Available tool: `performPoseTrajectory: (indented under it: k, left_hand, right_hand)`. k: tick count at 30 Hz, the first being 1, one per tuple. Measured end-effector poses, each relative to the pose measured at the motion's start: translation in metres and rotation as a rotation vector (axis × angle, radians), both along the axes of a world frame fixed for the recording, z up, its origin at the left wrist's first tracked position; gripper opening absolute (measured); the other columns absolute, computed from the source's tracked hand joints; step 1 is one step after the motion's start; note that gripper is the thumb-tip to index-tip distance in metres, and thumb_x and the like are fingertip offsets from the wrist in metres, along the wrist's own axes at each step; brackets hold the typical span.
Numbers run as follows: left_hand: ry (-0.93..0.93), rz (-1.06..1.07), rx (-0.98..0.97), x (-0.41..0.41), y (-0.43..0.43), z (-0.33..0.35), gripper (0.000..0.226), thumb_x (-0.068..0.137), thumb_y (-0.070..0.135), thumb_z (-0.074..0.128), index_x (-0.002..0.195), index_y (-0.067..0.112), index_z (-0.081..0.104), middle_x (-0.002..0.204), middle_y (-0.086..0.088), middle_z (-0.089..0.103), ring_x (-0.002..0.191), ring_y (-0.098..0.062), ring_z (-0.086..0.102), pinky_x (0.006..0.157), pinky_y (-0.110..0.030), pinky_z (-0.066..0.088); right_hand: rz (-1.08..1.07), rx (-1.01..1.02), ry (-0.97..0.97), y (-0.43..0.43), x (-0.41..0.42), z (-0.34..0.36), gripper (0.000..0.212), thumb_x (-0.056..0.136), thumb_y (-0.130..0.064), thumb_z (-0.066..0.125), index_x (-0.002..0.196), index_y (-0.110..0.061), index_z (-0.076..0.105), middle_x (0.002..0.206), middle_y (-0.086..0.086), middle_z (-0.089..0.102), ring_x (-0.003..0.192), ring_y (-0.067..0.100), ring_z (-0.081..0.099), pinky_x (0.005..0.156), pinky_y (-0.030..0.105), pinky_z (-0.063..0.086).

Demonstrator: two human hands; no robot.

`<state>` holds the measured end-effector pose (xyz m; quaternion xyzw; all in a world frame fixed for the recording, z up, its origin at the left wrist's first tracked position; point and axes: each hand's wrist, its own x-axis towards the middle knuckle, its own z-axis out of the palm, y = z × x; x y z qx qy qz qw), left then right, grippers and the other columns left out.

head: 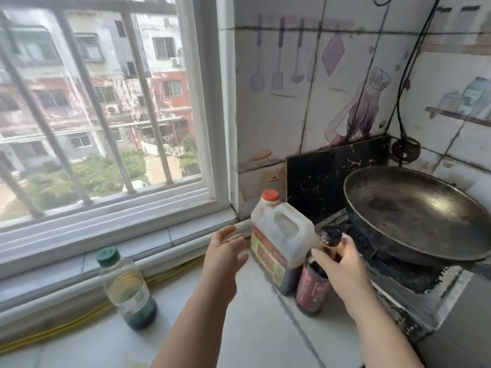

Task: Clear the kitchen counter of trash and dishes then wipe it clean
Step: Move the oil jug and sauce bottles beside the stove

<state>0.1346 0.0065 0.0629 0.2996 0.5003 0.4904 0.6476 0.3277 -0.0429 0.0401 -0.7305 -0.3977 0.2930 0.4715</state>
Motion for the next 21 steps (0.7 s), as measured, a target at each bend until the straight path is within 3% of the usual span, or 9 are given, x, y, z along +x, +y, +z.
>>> performPoseTrajectory:
  k: [2,4,7,9,12,16,21]
  left_hand:
    - [-0.02,0.062,-0.01,-0.03,-0.011,-0.006,0.028,0.094,-0.001,0.052,0.116,0.016,0.053,0.118,-0.01,0.06,0.109,-0.023,0.058,0.093,-0.038,0.045]
    - [-0.033,0.12,-0.017,-0.062,-0.022,-0.009,0.025,0.094,-0.002,0.051,0.109,0.017,0.056,0.115,-0.009,0.061,0.104,-0.022,0.059,0.089,-0.038,0.046]
    - [-0.059,0.216,-0.019,-0.117,-0.041,-0.007,0.022,0.094,-0.002,0.049,0.103,0.017,0.057,0.108,-0.008,0.062,0.098,-0.02,0.06,0.087,-0.035,0.047]
    - [-0.096,0.27,-0.01,-0.157,-0.055,-0.002,0.021,0.094,-0.003,0.049,0.101,0.016,0.057,0.102,-0.007,0.064,0.094,-0.02,0.061,0.088,-0.035,0.047]
    - [-0.13,0.336,0.015,-0.215,-0.073,0.004,0.02,0.094,-0.003,0.048,0.102,0.014,0.056,0.095,-0.007,0.066,0.084,-0.019,0.062,0.078,-0.032,0.047]
    - [-0.132,0.432,0.008,-0.283,-0.093,0.009,0.021,0.096,-0.001,0.045,0.093,0.017,0.056,0.094,-0.007,0.065,0.084,-0.017,0.061,0.078,-0.031,0.046]
    - [-0.151,0.471,-0.018,-0.338,-0.109,0.004,0.018,0.097,0.002,0.046,0.093,0.017,0.056,0.094,-0.007,0.065,0.088,-0.019,0.061,0.079,-0.032,0.046]
  right_hand:
    - [-0.173,0.134,-0.073,-0.007,-0.015,0.007,0.054,0.083,-0.02,0.069,0.132,-0.024,0.046,0.13,-0.006,0.05,0.121,0.017,0.048,0.096,0.035,0.04]
    - [-0.293,0.395,-0.221,-0.014,-0.039,0.022,0.047,0.085,-0.012,0.065,0.13,-0.014,0.05,0.138,0.004,0.045,0.129,0.02,0.042,0.099,0.03,0.035]
    - [-0.21,0.603,-0.392,-0.013,-0.096,0.038,0.035,0.085,-0.006,0.06,0.12,-0.007,0.057,0.136,0.006,0.047,0.13,0.018,0.04,0.106,0.03,0.035]
    - [-0.053,0.641,-0.391,-0.006,-0.143,0.041,0.032,0.083,-0.008,0.057,0.115,-0.007,0.06,0.124,0.0,0.053,0.122,0.016,0.046,0.104,0.017,0.033]
    - [0.252,0.489,-0.324,0.003,-0.217,0.036,0.033,0.084,-0.005,0.061,0.116,-0.012,0.061,0.113,-0.002,0.058,0.111,0.013,0.052,0.09,-0.003,0.027]
    - [0.576,0.181,-0.243,0.013,-0.306,0.022,0.05,0.09,-0.011,0.057,0.137,-0.023,0.045,0.136,-0.005,0.049,0.124,0.012,0.047,0.092,0.015,0.034]
    - [0.533,0.053,-0.242,0.026,-0.358,0.013,0.061,0.092,-0.015,0.05,0.147,-0.027,0.027,0.147,-0.003,0.035,0.125,0.021,0.043,0.099,0.032,0.038]
